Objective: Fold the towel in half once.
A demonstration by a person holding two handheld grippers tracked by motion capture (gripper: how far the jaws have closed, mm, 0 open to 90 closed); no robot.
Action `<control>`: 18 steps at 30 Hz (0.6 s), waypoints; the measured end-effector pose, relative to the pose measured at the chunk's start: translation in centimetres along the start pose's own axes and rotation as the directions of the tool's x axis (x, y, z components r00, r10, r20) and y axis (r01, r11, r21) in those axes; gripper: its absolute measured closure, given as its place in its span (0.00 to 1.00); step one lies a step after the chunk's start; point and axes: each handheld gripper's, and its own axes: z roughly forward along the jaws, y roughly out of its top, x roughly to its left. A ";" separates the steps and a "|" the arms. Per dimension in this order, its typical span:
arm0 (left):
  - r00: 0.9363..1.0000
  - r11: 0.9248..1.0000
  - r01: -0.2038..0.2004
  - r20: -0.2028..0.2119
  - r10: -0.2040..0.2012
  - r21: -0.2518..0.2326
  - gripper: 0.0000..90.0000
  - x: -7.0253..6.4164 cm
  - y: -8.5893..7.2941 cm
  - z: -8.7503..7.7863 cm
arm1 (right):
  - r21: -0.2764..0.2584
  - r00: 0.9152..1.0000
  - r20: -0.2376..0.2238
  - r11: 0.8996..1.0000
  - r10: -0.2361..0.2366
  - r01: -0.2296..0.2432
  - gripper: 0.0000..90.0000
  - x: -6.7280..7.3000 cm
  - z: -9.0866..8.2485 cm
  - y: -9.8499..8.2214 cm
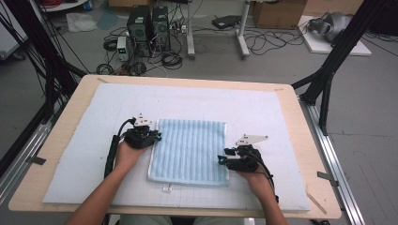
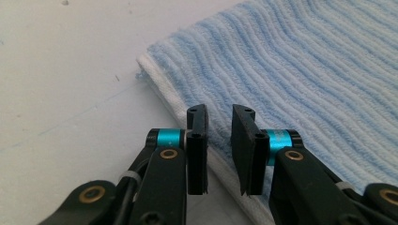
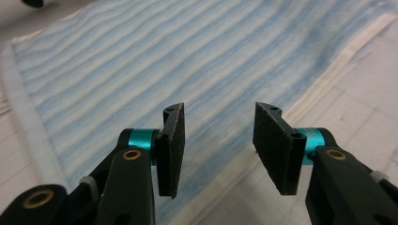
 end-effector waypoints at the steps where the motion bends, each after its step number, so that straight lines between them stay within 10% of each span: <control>1: 1.000 1.000 0.002 0.005 -0.002 -0.015 0.78 0.1 0.0 -0.2 | -0.010 1.000 0.007 1.000 0.004 -0.004 0.59 -0.2 0.0 0.2; 10: 0.999 0.988 0.047 0.026 -0.044 -0.148 0.80 1.8 1.9 0.6 | -0.067 0.990 0.137 0.997 0.044 -0.035 0.75 -3.0 2.2 3.4; 18: 0.998 0.997 0.061 -0.006 -0.061 -0.044 0.86 2.8 2.1 3.5 | 0.022 0.979 0.191 0.996 0.076 -0.082 0.81 -5.2 5.8 4.9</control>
